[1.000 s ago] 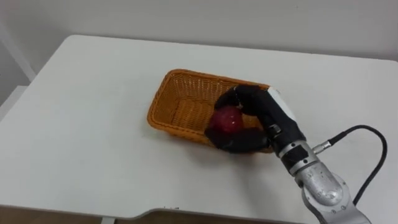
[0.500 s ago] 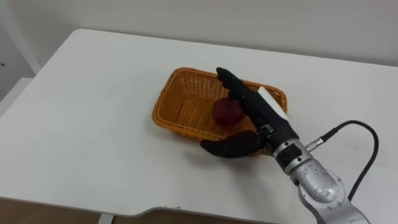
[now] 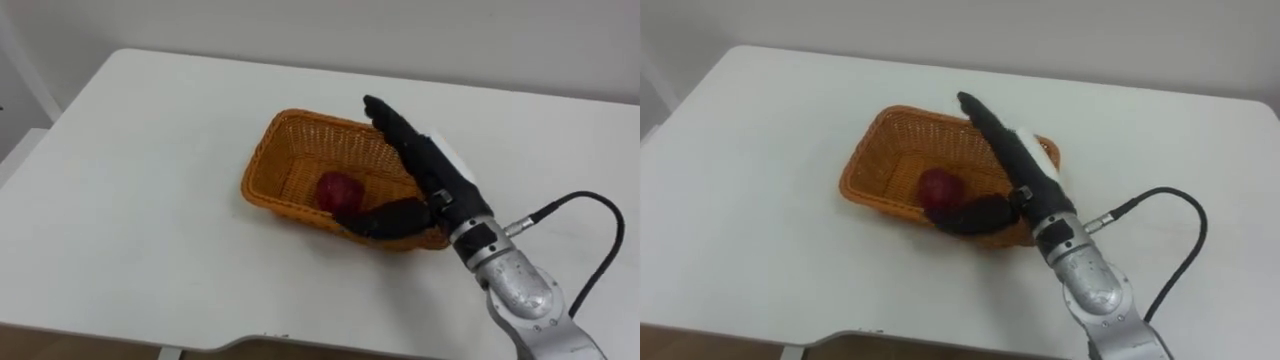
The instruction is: Pick and place apple
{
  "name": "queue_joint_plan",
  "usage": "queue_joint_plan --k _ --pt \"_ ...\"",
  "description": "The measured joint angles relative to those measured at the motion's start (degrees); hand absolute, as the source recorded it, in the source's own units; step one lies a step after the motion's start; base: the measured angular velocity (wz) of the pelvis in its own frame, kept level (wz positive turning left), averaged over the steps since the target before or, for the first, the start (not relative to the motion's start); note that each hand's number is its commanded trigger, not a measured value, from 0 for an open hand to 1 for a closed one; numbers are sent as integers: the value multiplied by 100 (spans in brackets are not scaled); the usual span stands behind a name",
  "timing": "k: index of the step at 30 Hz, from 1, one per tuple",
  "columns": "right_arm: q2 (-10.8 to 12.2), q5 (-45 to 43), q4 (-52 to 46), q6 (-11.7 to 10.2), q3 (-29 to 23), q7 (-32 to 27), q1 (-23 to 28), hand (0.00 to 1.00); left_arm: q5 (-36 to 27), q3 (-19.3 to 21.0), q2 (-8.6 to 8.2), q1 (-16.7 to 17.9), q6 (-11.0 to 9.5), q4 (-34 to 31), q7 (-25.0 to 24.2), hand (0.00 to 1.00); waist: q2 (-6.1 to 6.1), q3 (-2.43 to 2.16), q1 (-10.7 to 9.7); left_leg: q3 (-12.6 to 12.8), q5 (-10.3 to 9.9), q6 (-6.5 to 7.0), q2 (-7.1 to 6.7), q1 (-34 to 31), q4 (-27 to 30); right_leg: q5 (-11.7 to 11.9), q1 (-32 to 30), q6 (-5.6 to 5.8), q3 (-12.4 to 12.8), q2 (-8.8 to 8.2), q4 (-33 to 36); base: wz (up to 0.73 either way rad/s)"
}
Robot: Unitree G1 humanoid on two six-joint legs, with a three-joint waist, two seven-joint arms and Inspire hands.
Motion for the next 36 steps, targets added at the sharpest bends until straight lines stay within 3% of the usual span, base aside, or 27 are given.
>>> queue_joint_plan --k 4,8,9,12,13,17,19,22,24,27,29,32,36 --pt "-10 135 -57 -119 -926 -695 5 0 13 385 -9 181 -47 4 90 0 -5 -59 -272 -7 0 0 0 9 -24 0 11 0 -27 0 -6 1" --pt "-39 296 -56 -163 -2121 -1635 149 0 6 832 -9 568 -189 -114 217 0 -37 -81 -530 19 0 0 0 11 -23 0 -13 0 -2 4 2 -4" --pt "-44 296 -56 -164 -2272 -1814 157 0 7 863 -4 621 -205 -132 221 0 -44 -81 -572 21 0 0 -1 16 -23 0 -21 0 6 4 2 -8" --pt "-159 616 470 -442 -2932 -2647 162 0 4 1070 9 705 -217 -116 321 0 -110 -64 -746 25 0 0 2 42 -26 0 -13 0 15 9 2 -1" --pt "-196 715 754 -447 -3163 -2926 174 0 6 1146 11 702 -221 -126 366 0 -147 -43 -773 40 0 0 3 62 -27 0 -10 0 26 11 5 -7" --pt "-207 1018 1349 -455 -3701 -3665 313 0 6 1241 19 701 -223 -137 438 0 -178 -47 -891 127 0 0 7 65 -52 0 -24 1 54 8 18 -8" --pt "-207 1292 1684 -457 -3968 -4045 616 0 -5 1335 20 701 -212 -184 450 0 -186 -52 -936 160 0 1 6 69 -50 0 -38 3 63 4 19 -6" --pt "-187 1604 2406 -446 -3998 -4363 742 0 -1 1351 22 696 -91 -210 459 0 -216 -49 -1033 210 1 1 14 43 -31 -1 -144 3 156 19 118 -12" --pt "-184 2012 2986 -433 -3976 -4364 868 0 -2 1365 23 660 -36 -248 458 0 -218 -81 -1041 242 1 1 15 -3 -14 0 -193 3 175 16 121 -7" --pt "-115 2596 4409 -203 -3942 -4118 1019 0 -11 1365 3 666 53 -308 452 0 -204 -103 -1026 244 1 2 15 3 -2 0 -181 4 182 15 140 0" --pt "75 3137 5315 -3 -3861 -3891 1073 0 -4 1383 -51 665 98 -303 437 0 -191 -100 -1019 273 1 2 21 8 8 -2 -214 4 255 25 192 -8" --pt "235 3692 6219 161 -3675 -3561 1128 0 11 1402 -96 671 185 -320 401 0 -126 -91 -1025 310 1 3 17 14 13 -4 -217 6 298 25 196 -6" --pt "366 3783 6954 258 -3352 -3045 1156 0 25 1422 -103 657 186 -330 261 0 -95 -76 -1023 311 0 6 5 5 35 -14 -246 19 293 12 196 -2"
